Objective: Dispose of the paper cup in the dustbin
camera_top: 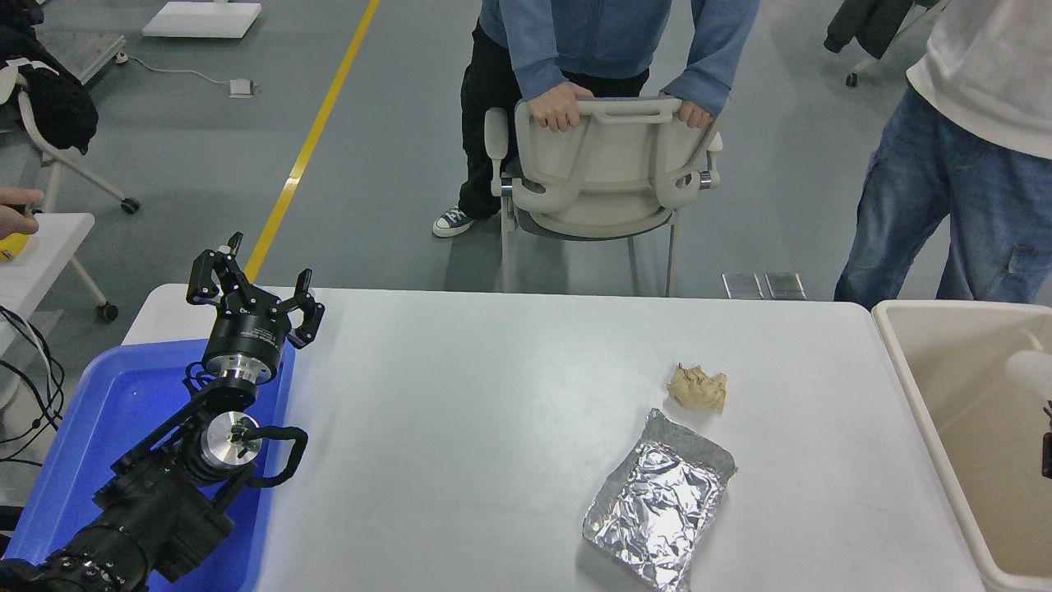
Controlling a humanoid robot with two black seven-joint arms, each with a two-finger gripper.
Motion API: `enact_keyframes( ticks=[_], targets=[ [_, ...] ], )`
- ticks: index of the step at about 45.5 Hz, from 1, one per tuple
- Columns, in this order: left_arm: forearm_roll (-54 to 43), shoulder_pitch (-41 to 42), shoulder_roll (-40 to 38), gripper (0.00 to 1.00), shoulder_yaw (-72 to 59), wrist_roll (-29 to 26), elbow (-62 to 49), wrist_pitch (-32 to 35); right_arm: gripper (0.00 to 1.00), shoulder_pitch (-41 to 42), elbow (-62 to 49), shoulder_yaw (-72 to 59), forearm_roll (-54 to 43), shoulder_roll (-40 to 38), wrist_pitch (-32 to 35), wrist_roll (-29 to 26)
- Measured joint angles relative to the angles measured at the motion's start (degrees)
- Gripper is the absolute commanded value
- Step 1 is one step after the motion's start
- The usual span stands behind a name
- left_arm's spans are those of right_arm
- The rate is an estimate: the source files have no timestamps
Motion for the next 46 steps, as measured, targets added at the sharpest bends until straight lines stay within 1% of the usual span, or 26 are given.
enact_keyframes(
  ticks=[4, 11, 19, 20, 21, 23, 36, 46],
  targets=[
    [0.00, 0.00, 0.00, 1.00, 0.00, 0.00, 0.00, 0.00, 0.00, -0.04, -1.76, 5.78, 0.02, 1.10, -0.78, -3.87],
    [0.00, 0.00, 0.00, 1.00, 0.00, 0.00, 0.00, 0.00, 0.00, 0.94, -2.89, 10.46, 0.08, 1.66, -2.83, -7.27],
    [0.00, 0.00, -0.03, 1.00, 0.00, 0.00, 0.00, 0.00, 0.00, 2.16, -3.61, 14.14, 0.12, 2.10, -5.53, -9.63],
    [0.00, -0.02, -0.03, 1.00, 0.00, 0.00, 0.00, 0.00, 0.12, 2.30, -3.66, 14.44, 0.13, 2.15, -5.93, -9.87],
    [0.00, -0.03, -0.03, 1.00, 0.00, 0.00, 0.00, 0.00, 0.35, 2.40, -3.70, 14.64, 0.13, 2.21, -6.20, -10.03],
    [0.00, -0.05, -0.03, 1.00, 0.00, 0.00, 0.00, 0.00, 1.00, 2.54, -3.76, 14.99, 0.13, 2.30, -6.59, -10.22],
    [0.00, -0.08, -0.07, 1.00, 0.00, 0.00, 0.00, -0.01, 1.00, 3.06, -4.02, 15.98, -0.21, 2.14, -7.50, -10.57],
    [0.00, -0.09, -0.07, 1.00, 0.00, 0.00, 0.00, -0.01, 1.00, 3.18, -3.93, 15.79, -0.81, 1.18, -5.67, -10.65]
  ],
)
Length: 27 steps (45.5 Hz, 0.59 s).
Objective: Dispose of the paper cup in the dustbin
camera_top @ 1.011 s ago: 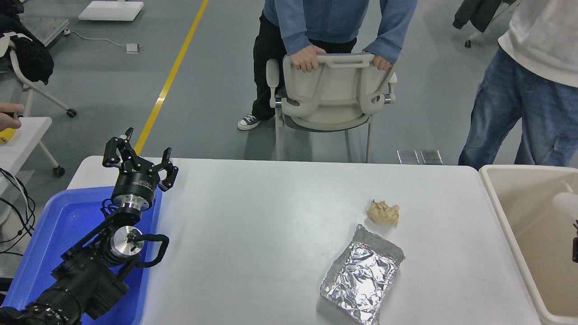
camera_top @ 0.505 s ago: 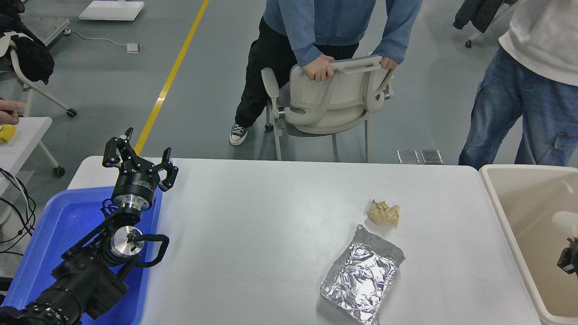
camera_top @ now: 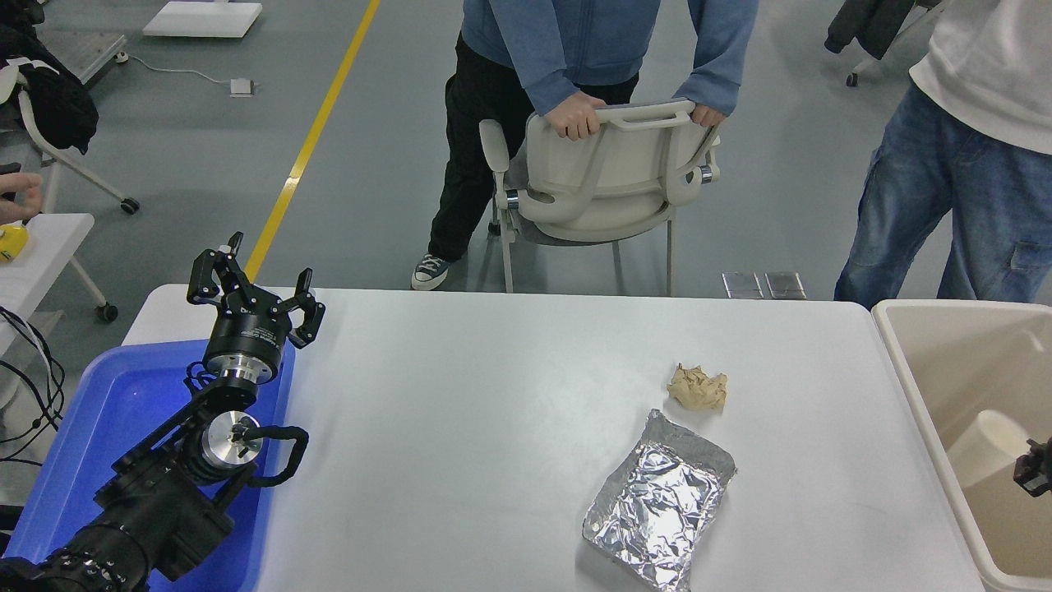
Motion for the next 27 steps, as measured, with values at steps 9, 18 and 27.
enact_keyframes(
  ticks=[9, 18, 27],
  targets=[
    [0.00, 0.00, 0.00, 1.00, 0.00, 0.00, 0.00, 0.00, 1.00, 0.12, 0.24, -0.10, -1.91, -1.60, 2.02, -0.01],
    [0.00, 0.00, 0.00, 1.00, 0.00, 0.00, 0.00, 0.00, 1.00, 0.55, 0.38, -0.20, -4.16, -3.96, 7.33, 0.02],
    [0.00, 0.00, 0.00, 1.00, 0.00, 0.00, 0.00, 0.00, 1.00, 2.26, 0.79, -0.29, -5.09, -6.56, 14.22, 0.04]
  ],
)
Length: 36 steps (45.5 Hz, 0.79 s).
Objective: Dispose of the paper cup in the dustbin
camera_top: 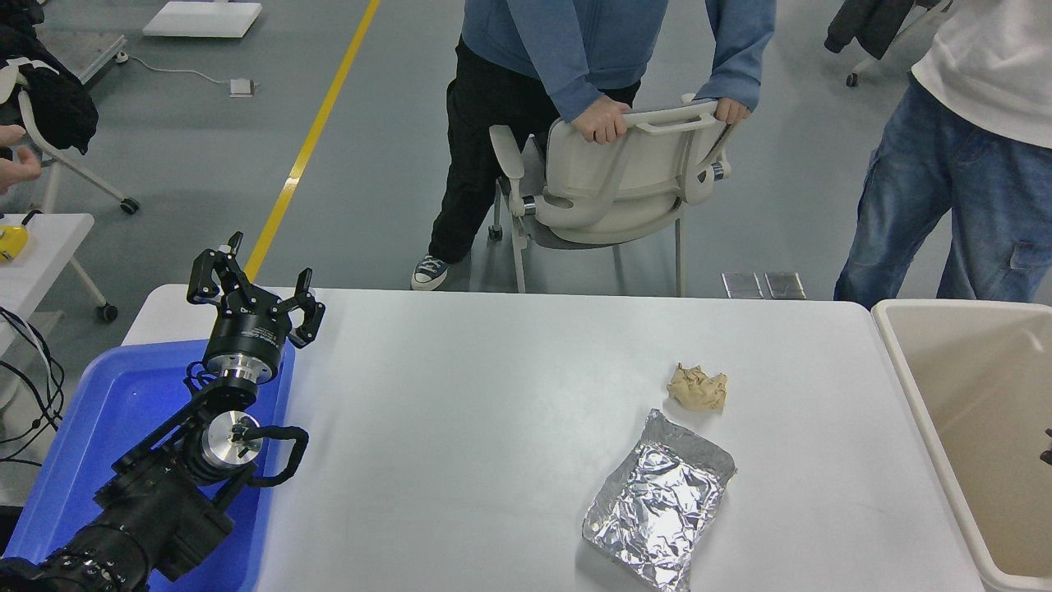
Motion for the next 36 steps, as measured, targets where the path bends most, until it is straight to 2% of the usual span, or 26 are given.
enact_keyframes(
  ticks=[13, 27, 36],
  targets=[
    [0.00, 0.00, 0.00, 1.00, 0.00, 0.00, 0.00, 0.00, 1.00, 5.66, 5.88, -0.18, -2.40, -3.91, 6.42, 0.01],
    [0.00, 0.00, -0.01, 1.00, 0.00, 0.00, 0.00, 0.00, 1.00, 14.89, 16.06, -0.16, -9.52, -5.11, 7.50, 0.00],
    [0.00, -0.01, 0.00, 1.00, 0.00, 0.00, 0.01, 0.01, 1.00, 19.54, 20.48, -0.09, -14.05, -2.41, 7.58, -0.01]
  ],
)
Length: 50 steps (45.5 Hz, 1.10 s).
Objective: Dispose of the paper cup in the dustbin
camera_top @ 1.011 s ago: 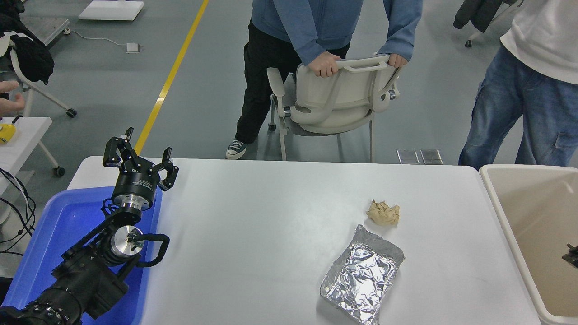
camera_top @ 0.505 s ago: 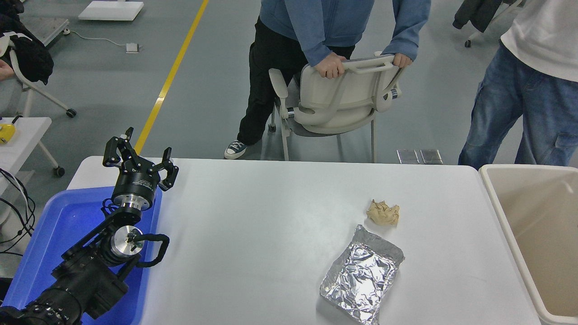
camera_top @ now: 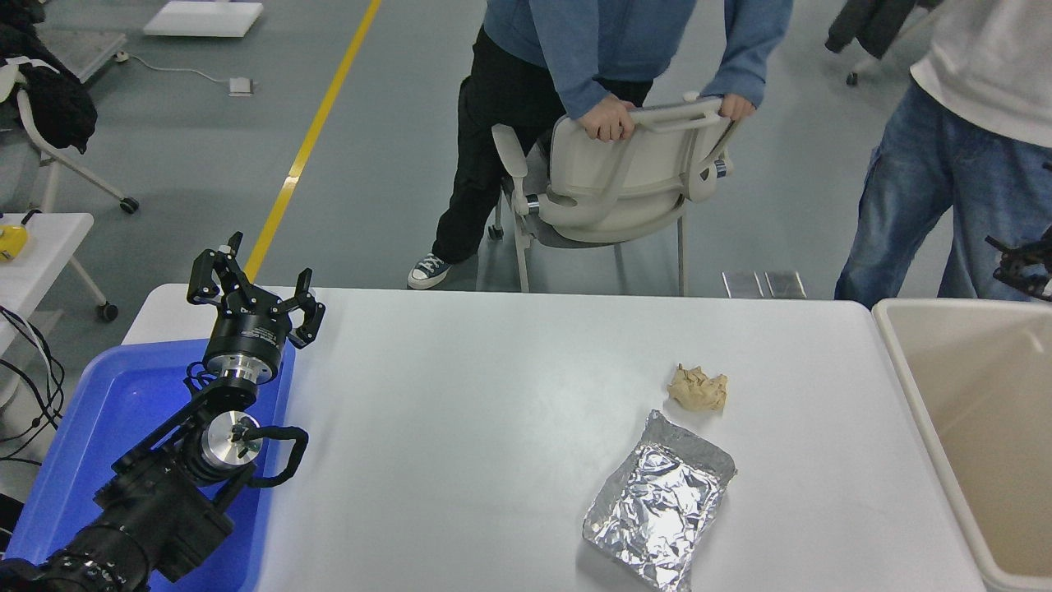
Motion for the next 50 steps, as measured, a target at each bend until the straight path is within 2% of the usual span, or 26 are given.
enact_keyframes(
  ticks=[26, 50],
  targets=[
    [0.00, 0.02, -0.02, 1.00, 0.00, -0.03, -0.01, 0.01, 1.00, 3.41, 2.49, 0.02, -3.00, 19.36, -5.05, 0.34],
    [0.00, 0.01, -0.02, 1.00, 0.01, 0.02, -0.01, 0.01, 1.00, 0.66, 3.13, 2.69, -5.85, 33.34, -11.85, 6.34]
  ],
)
